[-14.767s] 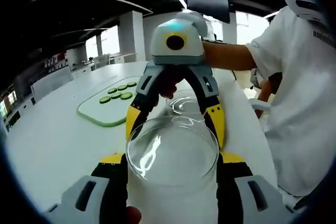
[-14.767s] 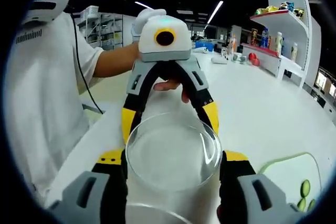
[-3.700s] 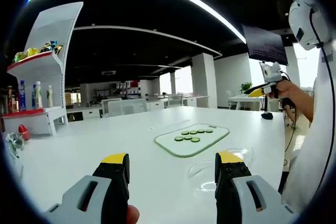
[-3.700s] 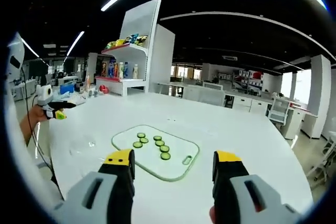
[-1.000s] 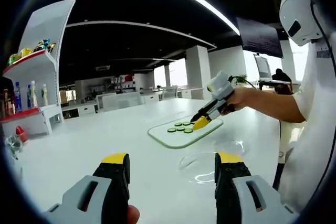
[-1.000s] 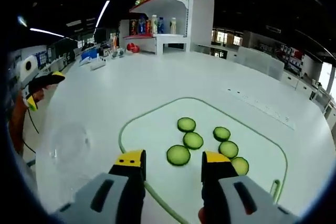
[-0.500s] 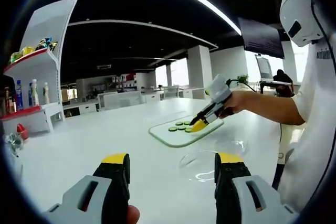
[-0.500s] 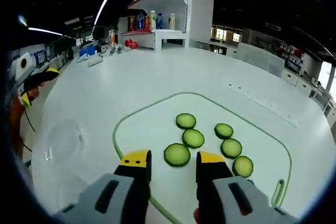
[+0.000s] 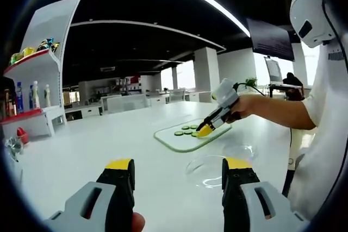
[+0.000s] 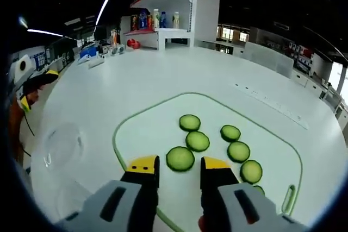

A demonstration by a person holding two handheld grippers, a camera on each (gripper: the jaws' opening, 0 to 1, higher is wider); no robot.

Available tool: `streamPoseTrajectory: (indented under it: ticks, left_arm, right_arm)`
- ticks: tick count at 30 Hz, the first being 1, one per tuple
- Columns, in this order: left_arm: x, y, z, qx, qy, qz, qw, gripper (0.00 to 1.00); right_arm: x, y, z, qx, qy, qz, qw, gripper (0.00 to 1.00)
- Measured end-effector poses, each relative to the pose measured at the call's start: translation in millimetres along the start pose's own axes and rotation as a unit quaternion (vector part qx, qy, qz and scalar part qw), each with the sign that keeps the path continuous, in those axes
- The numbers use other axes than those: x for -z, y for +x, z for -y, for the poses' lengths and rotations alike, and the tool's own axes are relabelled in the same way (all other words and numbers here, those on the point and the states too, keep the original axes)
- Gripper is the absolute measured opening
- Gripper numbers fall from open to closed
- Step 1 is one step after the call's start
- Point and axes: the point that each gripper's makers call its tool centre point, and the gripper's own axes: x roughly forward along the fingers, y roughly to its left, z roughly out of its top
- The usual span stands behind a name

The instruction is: Open the petri dish lid, add cucumber slices into the petri dish, and close the lid

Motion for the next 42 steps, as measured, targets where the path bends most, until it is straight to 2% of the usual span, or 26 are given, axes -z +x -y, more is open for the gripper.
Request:
streamPoseTrajectory:
  ticks: [7, 10, 32, 42]
  left_arm:
    - [-1.6, -0.7, -0.8, -0.001, 0.0, 0.003, 1.0, 0.65]
    - [-1.1, -0.7, -1.4, -0.001, 0.0, 0.002, 1.0, 0.65]
    - [-10.4, -5.1, -5.2, -0.008, 0.005, 0.014, 0.9999, 0.64]
    - [-13.0, -3.4, 3.3, 0.002, 0.01, 0.016, 0.9998, 0.64]
  right_arm:
    - [0.5, 1.0, -0.4, -0.003, 0.003, 0.0, 1.0, 0.26]
    - [0.4, 1.3, -0.8, -0.002, 0.006, 0.001, 1.0, 0.21]
    - [-3.6, -5.9, 0.0, -0.001, 0.013, 0.014, 0.9998, 0.2]
    - [-7.6, -13.4, -0.4, 0.0, 0.019, 0.025, 0.9995, 0.2]
